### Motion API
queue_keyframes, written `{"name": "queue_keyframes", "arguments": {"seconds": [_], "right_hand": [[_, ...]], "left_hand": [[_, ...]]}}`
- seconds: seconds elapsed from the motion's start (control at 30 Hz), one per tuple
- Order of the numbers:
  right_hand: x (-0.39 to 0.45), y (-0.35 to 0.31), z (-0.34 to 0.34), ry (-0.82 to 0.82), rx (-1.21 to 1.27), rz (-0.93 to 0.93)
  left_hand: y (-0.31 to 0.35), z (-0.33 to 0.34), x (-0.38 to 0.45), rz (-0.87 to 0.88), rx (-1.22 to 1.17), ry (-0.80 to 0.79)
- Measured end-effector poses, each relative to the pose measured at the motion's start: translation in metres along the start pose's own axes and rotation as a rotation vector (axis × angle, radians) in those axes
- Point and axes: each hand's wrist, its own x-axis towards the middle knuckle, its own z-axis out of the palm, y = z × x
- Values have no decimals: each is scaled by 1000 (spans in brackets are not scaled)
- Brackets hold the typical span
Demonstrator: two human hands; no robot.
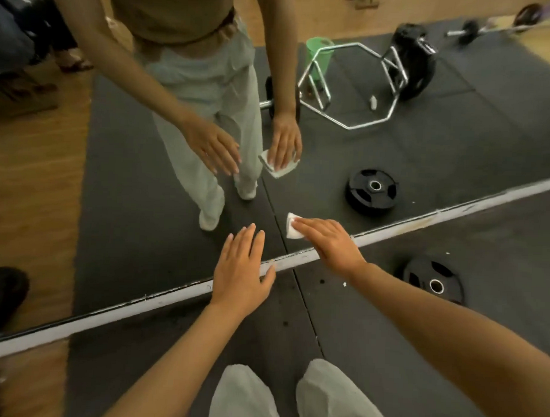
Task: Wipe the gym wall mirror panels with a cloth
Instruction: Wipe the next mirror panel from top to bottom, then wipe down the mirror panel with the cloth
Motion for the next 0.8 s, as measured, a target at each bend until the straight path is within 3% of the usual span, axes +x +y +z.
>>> {"name": "queue_keyframes", "arguments": {"seconds": [0.17,0.4,0.8], "right_hand": [[-27,-14,-57,-88,15,97],[-81,24,-85,-67,64,172],[-155,165,-138,-76,222,193]], "left_hand": [[38,-33,-8,26,-96,-139],[98,-8,-1,59,-145,-232],[246,39,36,-162,-179,-141]]}}
